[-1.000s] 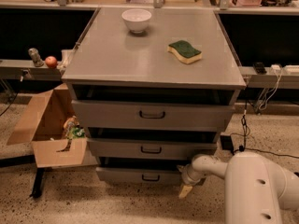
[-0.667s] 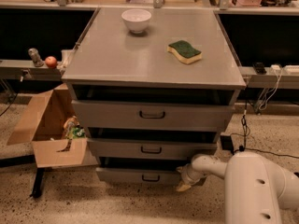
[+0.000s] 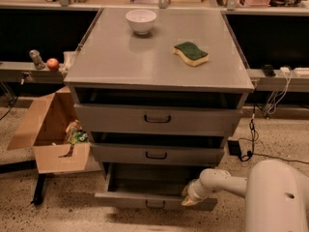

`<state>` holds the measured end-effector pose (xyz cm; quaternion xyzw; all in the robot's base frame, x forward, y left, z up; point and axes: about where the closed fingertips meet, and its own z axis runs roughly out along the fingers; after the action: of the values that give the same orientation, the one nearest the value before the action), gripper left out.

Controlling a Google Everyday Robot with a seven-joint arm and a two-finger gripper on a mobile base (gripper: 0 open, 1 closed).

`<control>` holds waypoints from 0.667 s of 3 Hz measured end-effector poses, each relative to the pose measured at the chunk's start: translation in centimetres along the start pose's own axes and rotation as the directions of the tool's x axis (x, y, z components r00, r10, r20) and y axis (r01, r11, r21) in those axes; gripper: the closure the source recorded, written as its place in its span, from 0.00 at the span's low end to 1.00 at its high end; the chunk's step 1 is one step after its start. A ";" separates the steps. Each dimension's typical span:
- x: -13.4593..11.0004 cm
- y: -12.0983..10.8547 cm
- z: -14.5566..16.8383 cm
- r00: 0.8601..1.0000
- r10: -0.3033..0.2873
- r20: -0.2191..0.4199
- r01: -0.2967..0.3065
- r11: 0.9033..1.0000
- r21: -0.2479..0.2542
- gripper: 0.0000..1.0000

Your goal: Open bottom drawer

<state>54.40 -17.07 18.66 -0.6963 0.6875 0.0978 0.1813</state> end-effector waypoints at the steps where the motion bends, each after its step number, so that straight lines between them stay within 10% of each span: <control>1: -0.4 1.7 0.0 1.000 -0.007 0.021 0.008 1.000 -0.023 1.00; 2: -0.5 1.7 0.0 1.000 -0.008 0.022 0.008 1.000 -0.025 0.82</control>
Offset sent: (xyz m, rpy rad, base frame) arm -0.0161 0.0040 0.0000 0.0184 0.0177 0.0179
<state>52.65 -16.63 18.65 -0.7002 0.6814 0.1132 0.1805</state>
